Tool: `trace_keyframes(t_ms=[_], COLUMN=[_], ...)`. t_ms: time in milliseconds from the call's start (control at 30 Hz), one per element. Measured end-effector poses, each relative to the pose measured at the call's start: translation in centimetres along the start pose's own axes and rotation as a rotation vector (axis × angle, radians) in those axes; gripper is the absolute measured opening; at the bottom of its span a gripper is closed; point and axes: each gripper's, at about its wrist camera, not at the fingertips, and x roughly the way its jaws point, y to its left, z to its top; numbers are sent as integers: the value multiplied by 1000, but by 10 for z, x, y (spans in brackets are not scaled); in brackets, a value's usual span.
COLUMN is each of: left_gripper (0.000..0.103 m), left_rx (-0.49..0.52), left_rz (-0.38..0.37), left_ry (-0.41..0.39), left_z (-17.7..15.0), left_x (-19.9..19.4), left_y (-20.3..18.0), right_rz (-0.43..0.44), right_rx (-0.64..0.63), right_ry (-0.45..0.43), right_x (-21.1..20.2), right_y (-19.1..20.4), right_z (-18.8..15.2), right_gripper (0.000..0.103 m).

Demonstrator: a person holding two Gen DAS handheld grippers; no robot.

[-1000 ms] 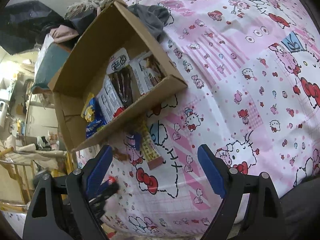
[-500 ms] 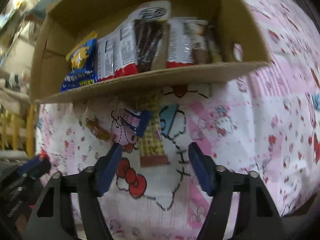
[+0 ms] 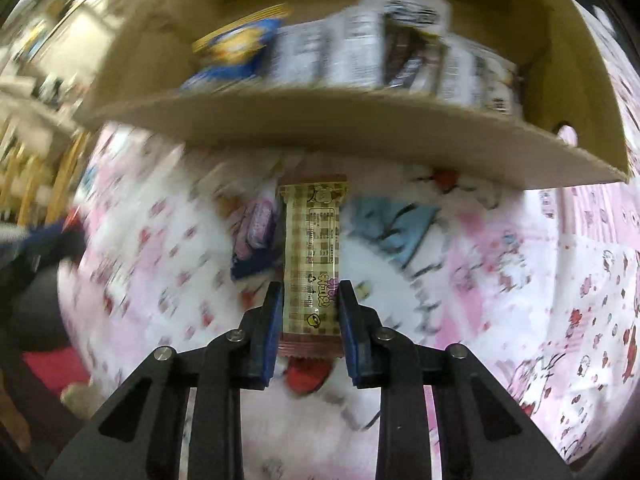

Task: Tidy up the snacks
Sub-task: 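Grasp the red candy with the left tool while the right tool grasps the checkered wafer bar, then lower the red candy and wafer bar into the box and open both tools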

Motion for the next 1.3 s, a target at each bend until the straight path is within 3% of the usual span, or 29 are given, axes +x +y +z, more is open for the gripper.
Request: trace_keyframes(t_ms=[133,300,433,667,933,1100,1300], left_gripper=[13,13,13,13,13,13,13], left_rx=[-25,-37,-26,21,45,54,91], left_rz=[-1,1,3,15,19,18,11], left_ry=[-5,-9,-18,-52,-221,-276,-286], left_z=[0,1,0,-4,9,24,56], left_x=[-3,-6,-7,-15,-63,-82,-84], left_y=[8,11,8,0,-7,-12,-28], right_rz=[21,88,115,139,187,190,222], right_rx=[-84,-7,53,122,203,249,277], right_ry=[19,-10,-85,-212,-427,-552,-602], right_x=[-14,-37,-63,-94,-136,-162,-170], right_y=[22,11,5,-9,-26,-42,-66], right_z=[-23,-40,-49,-41,-34,-16,13], right_gripper=[28,28,28,28,28,28,28])
